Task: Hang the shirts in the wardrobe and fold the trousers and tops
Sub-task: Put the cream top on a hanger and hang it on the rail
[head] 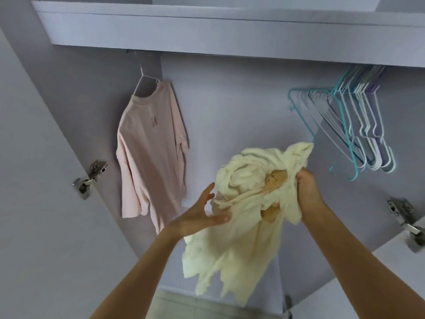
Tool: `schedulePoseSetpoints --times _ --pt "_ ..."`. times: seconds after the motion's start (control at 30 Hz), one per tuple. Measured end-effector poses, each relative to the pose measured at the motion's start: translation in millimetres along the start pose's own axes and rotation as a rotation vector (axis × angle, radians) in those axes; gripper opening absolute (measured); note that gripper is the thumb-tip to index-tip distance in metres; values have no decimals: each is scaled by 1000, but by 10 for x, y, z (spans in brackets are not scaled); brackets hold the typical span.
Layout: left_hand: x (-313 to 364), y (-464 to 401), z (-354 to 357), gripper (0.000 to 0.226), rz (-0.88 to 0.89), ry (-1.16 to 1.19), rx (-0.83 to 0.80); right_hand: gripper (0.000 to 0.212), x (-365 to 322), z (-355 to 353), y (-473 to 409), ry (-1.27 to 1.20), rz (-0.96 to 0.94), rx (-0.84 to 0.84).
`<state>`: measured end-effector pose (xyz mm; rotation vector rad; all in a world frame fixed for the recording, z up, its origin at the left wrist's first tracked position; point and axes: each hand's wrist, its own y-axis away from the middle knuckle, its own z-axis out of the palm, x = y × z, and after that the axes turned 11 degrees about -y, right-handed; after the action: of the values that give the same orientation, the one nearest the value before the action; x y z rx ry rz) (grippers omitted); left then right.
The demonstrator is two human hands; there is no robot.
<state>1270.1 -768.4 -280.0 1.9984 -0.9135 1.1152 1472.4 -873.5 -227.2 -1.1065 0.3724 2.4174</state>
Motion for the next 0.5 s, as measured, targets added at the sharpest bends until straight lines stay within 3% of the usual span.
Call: schedulePoseSetpoints --times 0.07,0.13,0.27,0.33,0.37,0.43,0.5 --pt "-143 -92 224 64 -62 -44 -39 61 17 -100 1 -94 -2 17" --pt "-149 -197 331 11 -77 -130 -2 61 33 -217 -23 -131 2 74" --pt "-34 -286 266 29 -9 4 314 56 -57 -496 -83 152 -56 237" --pt "75 -270 125 29 91 25 440 24 -90 -669 -121 605 36 233" --pt "137 -262 66 28 141 -5 441 24 -88 -753 -120 845 132 208" --pt "292 -245 14 27 227 -100 402 52 -26 -803 -119 1041 216 3" --pt "487 -269 47 19 308 -180 404 65 41 -621 -79 934 160 -221"
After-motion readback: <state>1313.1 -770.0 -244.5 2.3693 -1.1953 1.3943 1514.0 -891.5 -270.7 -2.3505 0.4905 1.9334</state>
